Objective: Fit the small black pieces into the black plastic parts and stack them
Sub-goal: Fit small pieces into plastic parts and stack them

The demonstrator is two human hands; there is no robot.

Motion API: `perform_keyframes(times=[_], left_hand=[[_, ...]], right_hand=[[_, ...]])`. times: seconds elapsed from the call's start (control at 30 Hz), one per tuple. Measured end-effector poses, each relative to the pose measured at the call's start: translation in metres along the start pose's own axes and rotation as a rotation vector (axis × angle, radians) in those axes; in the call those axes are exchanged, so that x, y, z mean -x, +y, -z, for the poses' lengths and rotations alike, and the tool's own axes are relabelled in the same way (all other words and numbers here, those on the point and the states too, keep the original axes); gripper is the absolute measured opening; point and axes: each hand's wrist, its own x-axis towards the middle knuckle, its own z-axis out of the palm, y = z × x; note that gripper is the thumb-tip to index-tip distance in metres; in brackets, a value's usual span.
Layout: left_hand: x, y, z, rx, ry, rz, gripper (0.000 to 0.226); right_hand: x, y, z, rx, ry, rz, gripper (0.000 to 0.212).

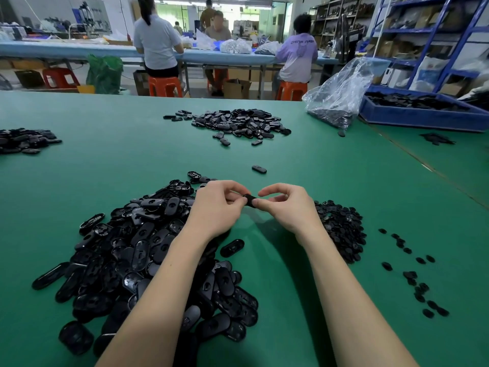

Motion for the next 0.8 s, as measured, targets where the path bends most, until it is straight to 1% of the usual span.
perform_keyframes(times=[0.1, 0.17, 0.3, 0.47, 0.63, 0.8], left_hand=[[-0.0017, -0.0002, 0.0033, 0.094, -0.026, 0.048, 0.016], [-0.0026, 0.0005, 0.0028, 0.122, -0.052, 0.058, 0.016], [-0.0021, 0.0004, -0.0005, 0.084, -0.021, 0.051, 0.007], [-0.0023, -0.0010, -0.0013, 0.027, -0.004, 0.039, 0.008], [-0.0021, -0.0004, -0.0017, 0.028, 0.008, 0.034, 0.007], [-0.0019, -0.0019, -0.0001, 0.006, -0.029, 0.029, 0.006]], right_hand=[[0.0025, 0.0010, 0.0026, -0.153, -0.071, -0.036, 0.018], [0.0030, 0.0010, 0.0047, -0.184, -0.096, -0.031, 0.017], [0.0026, -0.0012, 0.0046, -0.146, -0.078, 0.013, 0.021], [0.0015, -0.0010, 0.0055, -0.122, -0.106, 0.038, 0.011], [-0.0004, -0.0003, 0.0007, -0.085, -0.060, 0.042, 0.012], [-0.0010, 0.0030, -0.0031, -0.052, -0.066, 0.065, 0.013]])
